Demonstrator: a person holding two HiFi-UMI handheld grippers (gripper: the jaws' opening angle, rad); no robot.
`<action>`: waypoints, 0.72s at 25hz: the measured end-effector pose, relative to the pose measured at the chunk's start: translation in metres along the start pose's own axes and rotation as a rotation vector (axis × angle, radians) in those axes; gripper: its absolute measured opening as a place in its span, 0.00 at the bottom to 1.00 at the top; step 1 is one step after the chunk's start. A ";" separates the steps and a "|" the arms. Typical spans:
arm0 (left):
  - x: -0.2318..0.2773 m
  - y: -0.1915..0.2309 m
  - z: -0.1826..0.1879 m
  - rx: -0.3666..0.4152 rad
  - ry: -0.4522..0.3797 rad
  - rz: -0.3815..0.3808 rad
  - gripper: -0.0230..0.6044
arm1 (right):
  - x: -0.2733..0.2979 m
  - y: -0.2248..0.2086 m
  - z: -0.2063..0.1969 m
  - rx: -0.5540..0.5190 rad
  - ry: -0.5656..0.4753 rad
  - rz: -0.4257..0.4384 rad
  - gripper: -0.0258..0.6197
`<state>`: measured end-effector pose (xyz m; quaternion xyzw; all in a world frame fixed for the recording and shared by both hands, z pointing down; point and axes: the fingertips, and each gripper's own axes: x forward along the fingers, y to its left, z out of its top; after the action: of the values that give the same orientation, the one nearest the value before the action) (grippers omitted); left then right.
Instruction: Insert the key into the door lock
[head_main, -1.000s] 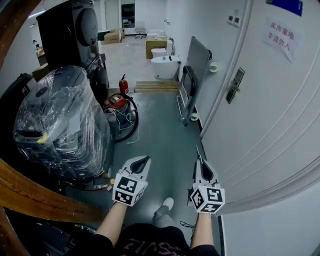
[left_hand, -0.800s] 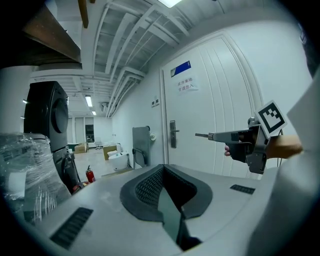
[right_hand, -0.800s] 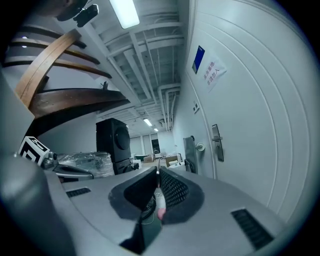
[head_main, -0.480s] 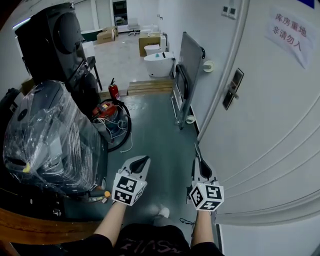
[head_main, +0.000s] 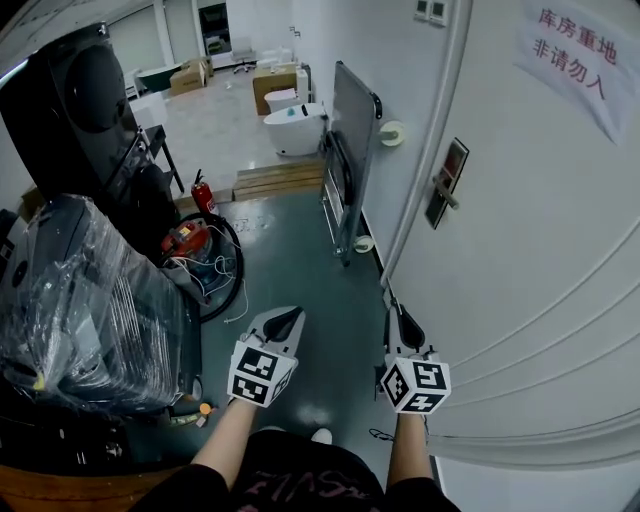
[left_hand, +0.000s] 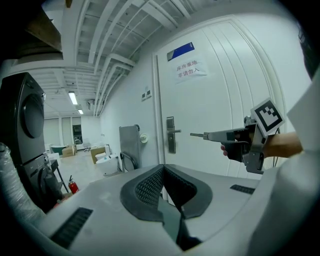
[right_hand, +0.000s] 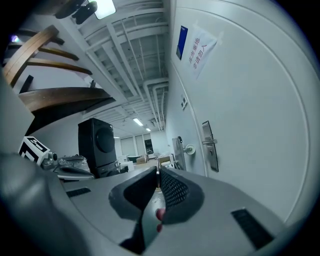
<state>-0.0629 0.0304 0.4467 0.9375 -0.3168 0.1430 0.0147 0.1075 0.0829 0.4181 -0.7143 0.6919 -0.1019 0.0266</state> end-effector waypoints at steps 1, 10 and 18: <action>0.007 -0.002 0.003 0.007 -0.002 -0.009 0.06 | 0.003 -0.005 0.002 -0.002 -0.002 -0.005 0.16; 0.064 -0.010 0.034 0.062 -0.046 -0.093 0.06 | 0.021 -0.044 0.020 -0.001 -0.044 -0.067 0.16; 0.116 0.002 0.040 0.080 -0.069 -0.193 0.06 | 0.048 -0.071 0.023 0.026 -0.074 -0.160 0.16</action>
<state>0.0343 -0.0440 0.4401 0.9679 -0.2192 0.1213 -0.0200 0.1826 0.0362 0.4134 -0.7700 0.6299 -0.0863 0.0532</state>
